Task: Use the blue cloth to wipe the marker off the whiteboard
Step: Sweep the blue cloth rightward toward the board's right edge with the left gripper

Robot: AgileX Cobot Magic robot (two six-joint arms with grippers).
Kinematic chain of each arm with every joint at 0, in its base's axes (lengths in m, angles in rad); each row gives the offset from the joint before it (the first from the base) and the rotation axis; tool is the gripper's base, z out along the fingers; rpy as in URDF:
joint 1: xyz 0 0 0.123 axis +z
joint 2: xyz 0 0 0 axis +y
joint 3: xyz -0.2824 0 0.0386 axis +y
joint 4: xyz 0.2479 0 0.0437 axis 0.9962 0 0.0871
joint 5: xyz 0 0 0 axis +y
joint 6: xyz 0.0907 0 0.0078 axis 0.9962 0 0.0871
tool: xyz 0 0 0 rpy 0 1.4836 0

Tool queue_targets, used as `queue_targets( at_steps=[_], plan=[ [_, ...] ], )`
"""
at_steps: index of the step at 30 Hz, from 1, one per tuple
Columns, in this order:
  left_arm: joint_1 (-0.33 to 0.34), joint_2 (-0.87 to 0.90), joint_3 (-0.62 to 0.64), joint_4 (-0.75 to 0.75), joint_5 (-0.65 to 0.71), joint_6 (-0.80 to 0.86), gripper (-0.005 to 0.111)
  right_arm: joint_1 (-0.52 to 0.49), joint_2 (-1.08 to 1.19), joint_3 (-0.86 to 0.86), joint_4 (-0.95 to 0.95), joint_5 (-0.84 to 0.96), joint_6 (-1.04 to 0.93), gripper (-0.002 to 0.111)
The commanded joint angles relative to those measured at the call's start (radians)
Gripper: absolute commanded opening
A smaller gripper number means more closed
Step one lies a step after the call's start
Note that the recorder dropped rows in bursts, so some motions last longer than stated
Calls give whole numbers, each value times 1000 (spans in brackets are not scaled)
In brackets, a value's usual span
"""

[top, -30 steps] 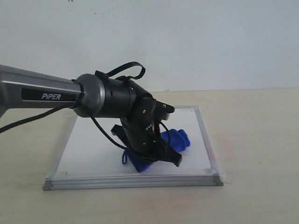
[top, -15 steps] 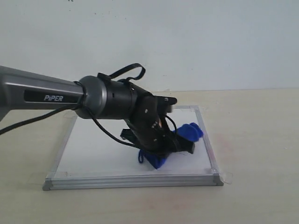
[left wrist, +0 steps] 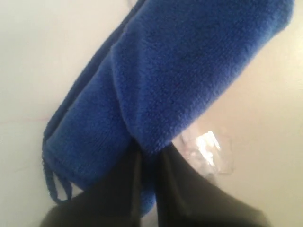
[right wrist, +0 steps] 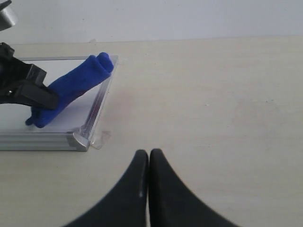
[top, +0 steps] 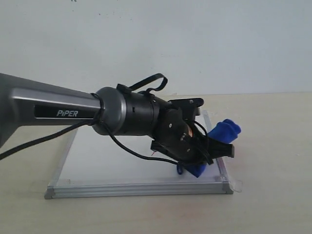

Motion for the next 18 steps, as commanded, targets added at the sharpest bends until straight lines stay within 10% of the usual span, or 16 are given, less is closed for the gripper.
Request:
queue_targets(
  at_steps=[1,12,18],
  plan=[
    [-9,18,3,4,-48,4,4,-3,-4,-1,-2,-9,0,0],
    [142,35,3,140,132,-67,4,-3,-4,-1,-2,-9,0,0],
    [107,31,3,58,76,-63,4,-3,-4,-1,-2,-9,0,0]
  ],
)
